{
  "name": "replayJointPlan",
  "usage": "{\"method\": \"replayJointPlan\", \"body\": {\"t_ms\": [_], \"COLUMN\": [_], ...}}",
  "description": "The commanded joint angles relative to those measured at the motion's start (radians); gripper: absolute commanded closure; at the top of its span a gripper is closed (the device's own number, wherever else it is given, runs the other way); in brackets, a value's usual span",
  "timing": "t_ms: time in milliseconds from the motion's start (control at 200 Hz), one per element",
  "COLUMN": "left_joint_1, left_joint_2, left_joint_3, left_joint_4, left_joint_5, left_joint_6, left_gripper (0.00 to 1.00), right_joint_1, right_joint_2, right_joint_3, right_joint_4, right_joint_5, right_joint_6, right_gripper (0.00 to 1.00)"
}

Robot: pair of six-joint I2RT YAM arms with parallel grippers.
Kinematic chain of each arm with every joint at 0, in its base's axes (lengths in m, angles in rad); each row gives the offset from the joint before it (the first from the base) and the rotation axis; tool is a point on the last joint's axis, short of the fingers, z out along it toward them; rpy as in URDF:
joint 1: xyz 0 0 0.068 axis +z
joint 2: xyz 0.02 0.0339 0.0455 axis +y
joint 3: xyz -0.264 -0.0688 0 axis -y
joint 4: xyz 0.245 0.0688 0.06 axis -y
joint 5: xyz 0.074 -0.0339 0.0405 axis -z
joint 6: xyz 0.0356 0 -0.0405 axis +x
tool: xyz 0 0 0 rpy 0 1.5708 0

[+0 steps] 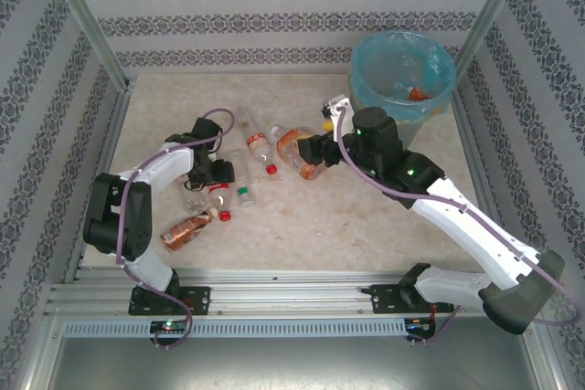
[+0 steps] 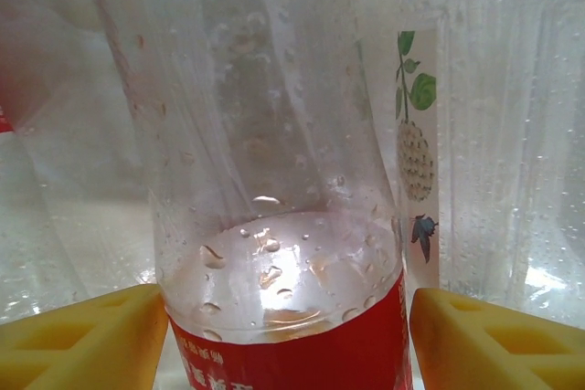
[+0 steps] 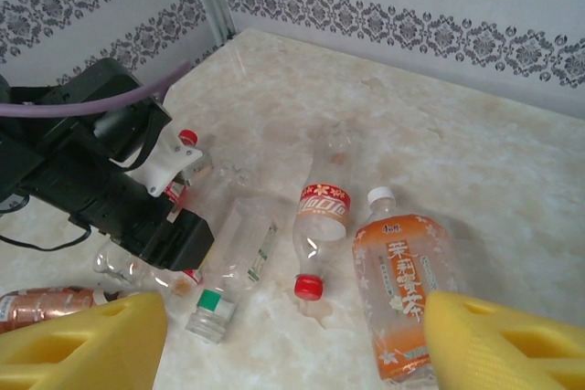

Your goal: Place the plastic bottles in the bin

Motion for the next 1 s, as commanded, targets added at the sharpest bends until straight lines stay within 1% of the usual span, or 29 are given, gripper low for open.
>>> {"method": "replayJointPlan", "body": {"t_ms": [0, 390, 605, 744, 994], "left_joint_1": [0.011, 0.011, 0.011, 0.012, 0.011], "left_joint_2": [0.013, 0.035, 0.042, 0.038, 0.063], "left_joint_3": [-0.004, -0.021, -0.023, -0.023, -0.040], "left_joint_4": [0.008, 0.013, 0.005, 0.011, 0.050], "left_joint_5": [0.018, 0.022, 0.006, 0.010, 0.029], "left_joint_6": [0.029, 0.046, 0.049, 0.050, 0.038], "left_gripper": [0.29, 0.30, 0.22, 0.27, 0.27], "right_joint_1": [0.007, 0.005, 0.008, 0.008, 0.007], "right_joint_2": [-0.024, -0.025, -0.043, -0.045, -0.031], "right_joint_3": [-0.018, -0.010, -0.045, -0.050, -0.052], "right_joint_4": [0.017, 0.011, 0.023, 0.015, 0.027], "right_joint_5": [0.011, 0.000, 0.003, 0.009, 0.016], "right_joint_6": [0.025, 0.029, 0.044, 0.035, 0.030], "right_gripper": [0.25, 0.25, 0.25, 0.25, 0.25]}}
